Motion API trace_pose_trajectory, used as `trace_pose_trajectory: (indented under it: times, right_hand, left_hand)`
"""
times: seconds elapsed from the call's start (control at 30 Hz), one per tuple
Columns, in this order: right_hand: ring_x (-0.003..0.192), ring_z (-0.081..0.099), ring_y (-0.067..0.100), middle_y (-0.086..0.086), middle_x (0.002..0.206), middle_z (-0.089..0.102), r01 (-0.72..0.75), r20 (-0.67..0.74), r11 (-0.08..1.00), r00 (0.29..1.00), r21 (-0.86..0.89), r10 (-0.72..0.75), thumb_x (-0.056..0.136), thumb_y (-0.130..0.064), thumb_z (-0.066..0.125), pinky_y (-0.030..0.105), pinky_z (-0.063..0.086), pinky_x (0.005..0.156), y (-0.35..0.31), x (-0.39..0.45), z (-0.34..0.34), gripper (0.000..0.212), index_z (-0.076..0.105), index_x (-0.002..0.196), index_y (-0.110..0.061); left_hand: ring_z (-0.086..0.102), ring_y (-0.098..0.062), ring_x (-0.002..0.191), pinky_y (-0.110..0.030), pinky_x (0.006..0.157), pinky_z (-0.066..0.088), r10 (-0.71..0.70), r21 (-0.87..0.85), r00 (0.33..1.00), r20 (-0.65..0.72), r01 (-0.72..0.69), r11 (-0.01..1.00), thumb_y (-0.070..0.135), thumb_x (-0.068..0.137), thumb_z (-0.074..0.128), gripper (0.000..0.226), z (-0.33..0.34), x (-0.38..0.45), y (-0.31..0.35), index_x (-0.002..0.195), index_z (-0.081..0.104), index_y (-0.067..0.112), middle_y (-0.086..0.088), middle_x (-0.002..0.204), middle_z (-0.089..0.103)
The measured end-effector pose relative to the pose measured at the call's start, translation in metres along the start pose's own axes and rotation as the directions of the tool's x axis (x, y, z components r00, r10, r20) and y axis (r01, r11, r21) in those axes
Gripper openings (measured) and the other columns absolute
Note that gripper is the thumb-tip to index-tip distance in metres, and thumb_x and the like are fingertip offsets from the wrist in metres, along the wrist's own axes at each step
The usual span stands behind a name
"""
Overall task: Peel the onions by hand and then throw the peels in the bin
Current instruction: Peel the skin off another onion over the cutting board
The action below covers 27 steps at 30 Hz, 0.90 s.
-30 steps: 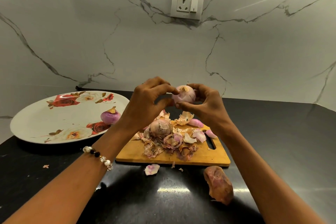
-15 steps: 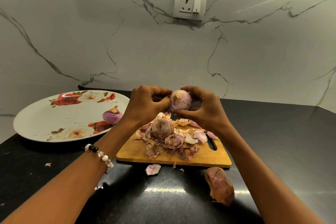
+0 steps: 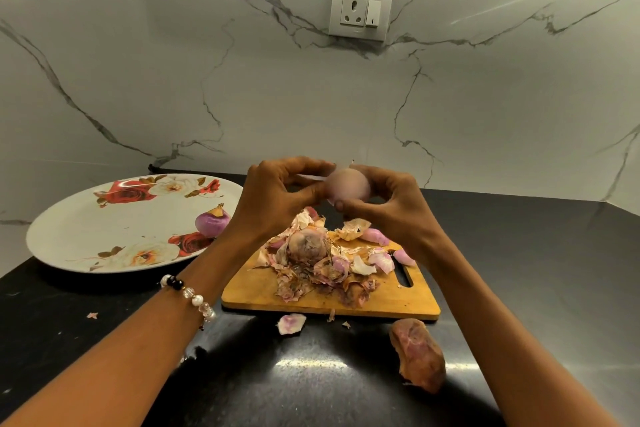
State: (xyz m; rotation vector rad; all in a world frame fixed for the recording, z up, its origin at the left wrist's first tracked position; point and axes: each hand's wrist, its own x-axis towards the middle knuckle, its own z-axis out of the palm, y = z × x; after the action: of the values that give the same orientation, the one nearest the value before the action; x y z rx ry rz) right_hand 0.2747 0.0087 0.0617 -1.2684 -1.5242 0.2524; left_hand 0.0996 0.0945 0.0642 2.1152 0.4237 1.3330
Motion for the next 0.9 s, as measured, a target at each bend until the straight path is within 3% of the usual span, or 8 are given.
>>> trace_pose_trajectory:
  times: [0.1,0.23,0.4,0.53,0.73,0.9]
  right_hand:
    - [0.083,0.07,0.019,0.013,0.105,0.068,-0.087,0.072,0.973,0.995,0.214,0.073,0.068,-0.021,0.076,0.026,0.059,0.067,-0.005,-0.001,-0.006,0.054,0.062,0.119,-0.009]
    - [0.077,0.067,0.016,0.021,0.107,0.066,-0.136,0.169,0.957,0.981,0.258,0.094,0.07,-0.016,0.074,0.025,0.056,0.062,-0.005,-0.001,-0.008,0.054,0.061,0.121,-0.003]
    - [0.078,0.067,0.025,0.022,0.107,0.067,-0.143,0.208,0.956,0.974,0.256,0.09,0.07,-0.018,0.074,0.028,0.058,0.062,-0.005,-0.004,-0.009,0.051,0.063,0.119,-0.004]
    - [0.093,0.068,0.038,0.021,0.107,0.069,-0.144,0.227,0.961,0.97,0.236,0.09,0.071,-0.016,0.074,0.043,0.06,0.077,-0.005,-0.006,-0.008,0.047,0.064,0.116,-0.006]
    - [0.088,0.07,0.031,0.016,0.104,0.07,-0.141,0.276,0.96,0.958,0.243,0.071,0.072,-0.012,0.073,0.036,0.061,0.073,-0.012,-0.008,-0.002,0.039,0.065,0.11,-0.01]
    - [0.091,0.068,0.035,0.016,0.107,0.069,-0.114,0.299,0.97,0.953,0.217,0.045,0.079,0.003,0.07,0.038,0.061,0.077,-0.011,-0.007,-0.003,0.036,0.064,0.11,-0.012]
  left_hand:
    - [0.068,-0.009,0.09,-0.021,0.076,0.057,0.195,0.115,0.98,0.033,-0.198,0.973,0.013,0.075,0.076,0.03,-0.002,0.002,0.002,0.104,0.071,0.011,-0.005,0.102,0.072]
    - [0.062,-0.012,0.093,-0.017,0.08,0.055,0.388,0.283,0.909,0.152,-0.416,0.865,0.012,0.072,0.08,0.032,-0.005,0.006,0.0,0.101,0.07,0.005,-0.007,0.102,0.068]
    - [0.059,-0.01,0.089,-0.018,0.077,0.054,0.404,0.287,0.89,0.212,-0.452,0.844,0.016,0.069,0.083,0.03,-0.009,0.008,-0.001,0.094,0.069,0.007,-0.001,0.096,0.066]
    - [0.056,-0.009,0.09,-0.015,0.074,0.051,0.382,0.254,0.886,0.264,-0.446,0.859,0.026,0.068,0.08,0.031,-0.01,0.009,-0.003,0.092,0.068,0.01,0.007,0.096,0.06]
    - [0.05,-0.013,0.089,-0.021,0.069,0.045,0.379,0.275,0.865,0.33,-0.472,0.837,0.035,0.066,0.081,0.034,-0.009,0.01,-0.008,0.087,0.066,0.012,-0.002,0.094,0.061]
    - [0.045,-0.01,0.085,-0.009,0.068,0.034,0.382,0.283,0.856,0.35,-0.485,0.828,0.038,0.066,0.079,0.035,-0.006,0.009,-0.006,0.083,0.067,0.01,-0.003,0.09,0.059]
